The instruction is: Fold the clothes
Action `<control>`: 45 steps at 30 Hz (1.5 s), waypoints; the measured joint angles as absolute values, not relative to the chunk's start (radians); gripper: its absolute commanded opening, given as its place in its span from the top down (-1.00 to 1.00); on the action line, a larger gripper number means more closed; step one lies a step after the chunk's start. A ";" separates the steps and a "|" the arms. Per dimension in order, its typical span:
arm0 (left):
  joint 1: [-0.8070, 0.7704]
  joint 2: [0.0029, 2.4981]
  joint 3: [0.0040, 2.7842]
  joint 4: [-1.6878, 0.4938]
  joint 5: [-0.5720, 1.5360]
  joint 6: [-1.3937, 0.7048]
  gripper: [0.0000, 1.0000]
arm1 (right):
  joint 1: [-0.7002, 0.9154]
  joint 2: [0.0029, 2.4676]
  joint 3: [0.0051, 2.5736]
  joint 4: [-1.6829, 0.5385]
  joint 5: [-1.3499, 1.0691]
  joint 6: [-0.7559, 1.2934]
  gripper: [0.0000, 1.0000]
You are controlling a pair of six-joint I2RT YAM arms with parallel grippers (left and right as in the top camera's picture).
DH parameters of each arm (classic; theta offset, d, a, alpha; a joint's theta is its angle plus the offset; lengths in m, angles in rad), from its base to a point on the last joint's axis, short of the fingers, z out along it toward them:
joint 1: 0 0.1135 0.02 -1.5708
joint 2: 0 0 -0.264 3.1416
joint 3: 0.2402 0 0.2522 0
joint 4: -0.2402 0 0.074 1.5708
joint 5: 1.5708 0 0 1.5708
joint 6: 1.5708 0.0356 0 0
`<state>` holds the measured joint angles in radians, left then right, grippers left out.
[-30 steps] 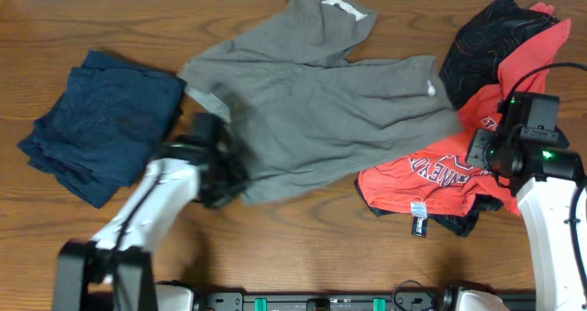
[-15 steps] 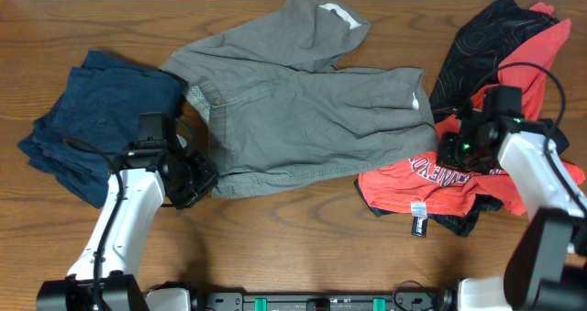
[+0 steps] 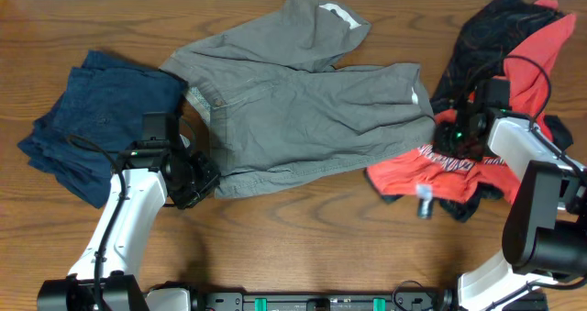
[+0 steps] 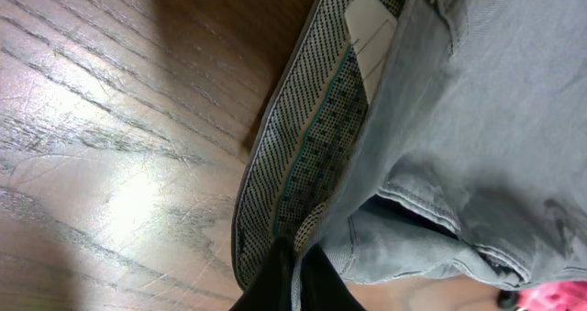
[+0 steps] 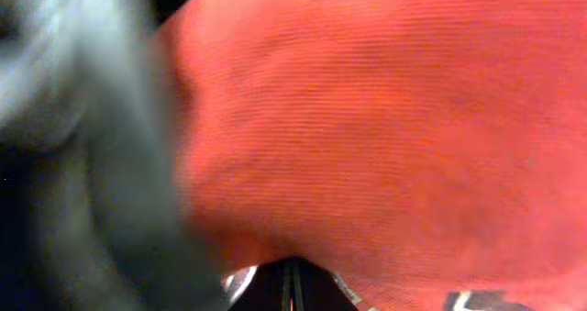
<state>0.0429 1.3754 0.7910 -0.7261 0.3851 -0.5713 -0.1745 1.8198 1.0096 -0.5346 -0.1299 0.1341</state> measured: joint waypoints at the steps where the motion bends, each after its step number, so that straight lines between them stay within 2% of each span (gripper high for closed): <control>1: 0.043 1.375 0.791 -0.726 0.385 -0.571 0.88 | -0.183 1.822 1.014 -0.518 -0.073 0.154 0.98; 5: 0.043 1.375 0.791 -0.733 0.385 -0.571 0.88 | -0.272 1.834 1.026 -0.501 0.161 0.217 0.95; 11: 0.043 1.375 0.791 -0.764 0.385 -0.570 0.87 | -0.516 1.864 1.048 -0.588 0.428 0.305 0.94; 16: 0.043 1.375 0.791 -0.826 0.385 -0.555 0.89 | -0.677 1.870 1.102 -0.690 0.489 0.379 0.93; 20: 0.043 1.375 0.791 -0.852 0.385 -0.542 0.88 | -0.734 1.867 1.168 -0.723 0.425 0.394 0.86; 24: 0.043 1.375 0.791 -0.854 0.385 -0.537 0.88 | -0.722 1.827 1.219 -0.712 0.252 0.341 0.58; 27: 0.043 1.375 0.791 -0.862 0.385 -0.528 0.88 | -0.676 1.758 1.250 -0.693 0.065 0.248 0.56; 31: 0.043 1.375 0.791 -0.910 0.385 -0.517 0.88 | -0.578 1.676 1.272 -0.689 -0.080 0.174 0.88; 33: 0.043 1.375 0.791 -0.945 0.385 -0.506 0.87 | -0.533 1.670 1.273 -0.667 -0.118 0.141 0.97; 42: 0.043 1.375 0.791 -0.956 0.352 -0.489 0.88 | -0.400 1.820 1.224 -0.331 -0.175 0.065 0.97; 45: 0.043 1.375 0.791 -0.947 0.347 -0.489 0.88 | -0.397 1.888 1.219 -0.305 -0.171 0.062 0.98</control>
